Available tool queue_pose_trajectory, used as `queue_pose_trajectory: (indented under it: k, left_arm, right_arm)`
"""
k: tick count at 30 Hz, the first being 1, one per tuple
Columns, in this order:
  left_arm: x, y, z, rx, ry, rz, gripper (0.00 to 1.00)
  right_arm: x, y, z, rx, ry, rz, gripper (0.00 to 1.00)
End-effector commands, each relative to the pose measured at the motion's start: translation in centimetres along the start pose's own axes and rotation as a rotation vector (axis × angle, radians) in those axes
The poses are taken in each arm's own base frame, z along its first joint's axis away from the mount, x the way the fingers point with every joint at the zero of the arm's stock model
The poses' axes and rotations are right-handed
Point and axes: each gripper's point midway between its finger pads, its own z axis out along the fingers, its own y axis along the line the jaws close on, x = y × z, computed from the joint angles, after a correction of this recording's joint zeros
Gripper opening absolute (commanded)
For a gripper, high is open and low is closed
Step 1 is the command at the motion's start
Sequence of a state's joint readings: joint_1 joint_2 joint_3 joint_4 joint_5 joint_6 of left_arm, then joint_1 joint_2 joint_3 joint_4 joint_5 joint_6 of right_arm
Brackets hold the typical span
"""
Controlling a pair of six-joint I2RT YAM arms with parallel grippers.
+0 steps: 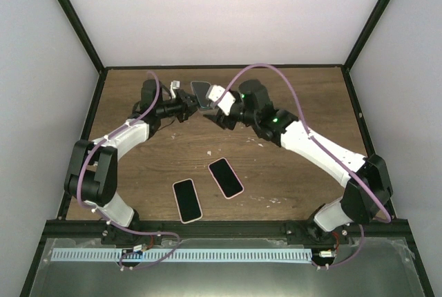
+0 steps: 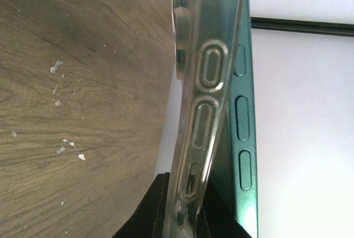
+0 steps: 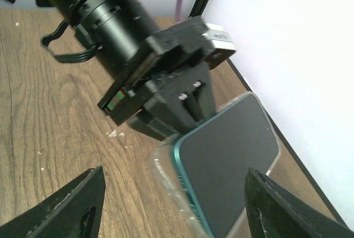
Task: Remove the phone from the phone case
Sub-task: Remove the phone case from the phone.
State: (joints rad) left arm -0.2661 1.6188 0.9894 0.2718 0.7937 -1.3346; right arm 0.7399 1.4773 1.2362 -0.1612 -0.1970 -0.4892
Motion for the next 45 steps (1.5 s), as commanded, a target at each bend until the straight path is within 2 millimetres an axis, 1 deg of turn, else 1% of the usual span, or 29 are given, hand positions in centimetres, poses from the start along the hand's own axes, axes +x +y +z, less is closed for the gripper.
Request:
queue_pose_trajectory:
  k: [1,6,8,11,16,18,20,22,24,27,28,31,32,34,38,40,43,45]
  left_arm:
    - [-0.5,-2.5,-0.4,0.047,-0.016,0.028,0.0]
    - [-0.2,-2.6,-0.6,0.057,-0.016,0.055,0.0]
    - [0.0,-2.7,-0.6,0.058,-0.014,0.062,0.0]
    - [0.1,-2.9,-0.6,0.061,-0.012,0.067,0.0]
    - [0.2,-3.2,-0.4,0.069,-0.007,0.076,0.0]
    - [0.3,-3.2,-0.3,0.072,-0.001,0.082,0.0]
    - [0.6,-3.4,-0.1,0.075,0.01,0.095,0.0]
    - [0.7,-3.4,0.1,0.075,0.016,0.098,0.0]
    - [0.8,-3.3,0.2,0.078,0.021,0.096,0.0]
    - [0.9,-3.7,0.3,0.088,0.03,0.105,0.0]
    - [1.0,-3.7,0.3,0.089,0.033,0.109,0.0]
    - [1.2,-3.8,0.4,0.09,0.044,0.107,0.0]
    - [1.3,-4.3,0.4,0.111,0.043,0.126,0.0]
    - [1.4,-4.5,0.5,0.122,0.05,0.133,0.0]
    - [1.6,-4.8,0.5,0.132,0.057,0.139,0.0]
    - [1.7,-4.8,0.5,0.134,0.062,0.144,0.0]
    - [1.9,-4.9,0.4,0.137,0.064,0.159,0.0]
    - [1.9,-4.7,0.3,0.133,0.063,0.157,0.0]
  right_arm:
    - [-1.4,-1.6,-0.2,0.14,-0.028,-0.1,0.65]
    - [-1.1,-2.4,1.1,0.178,-0.012,-0.106,0.6]
    - [-0.7,-2.7,1.7,0.195,0.0,-0.127,0.56]
    - [0.0,-3.1,2.4,0.213,0.03,-0.144,0.54]
    - [-0.4,-2.1,1.9,0.174,-0.009,-0.162,0.54]
    - [-0.3,-2.2,2.1,0.182,-0.007,-0.166,0.53]
    - [-0.1,-2.8,2.5,0.206,0.017,-0.168,0.48]
    - [0.1,-3.3,2.8,0.228,0.034,-0.189,0.46]
    - [0.7,-3.5,3.1,0.249,0.048,-0.229,0.42]
    - [1.4,-4.3,3.4,0.312,0.065,-0.303,0.31]
    - [1.3,-4.6,3.3,0.334,0.066,-0.33,0.29]
    - [1.2,-4.9,3.2,0.373,0.044,-0.391,0.28]
    - [1.2,-4.9,3.2,0.379,0.041,-0.409,0.29]
    - [1.6,-4.8,3.5,0.386,0.046,-0.441,0.29]
    - [2.4,-5.3,4.2,0.413,0.07,-0.482,0.29]
    - [2.4,-5.3,4.4,0.414,0.071,-0.496,0.28]
    - [1.9,-5.6,4.3,0.424,0.063,-0.503,0.22]
    - [1.4,-5.9,4.2,0.429,0.062,-0.493,0.13]
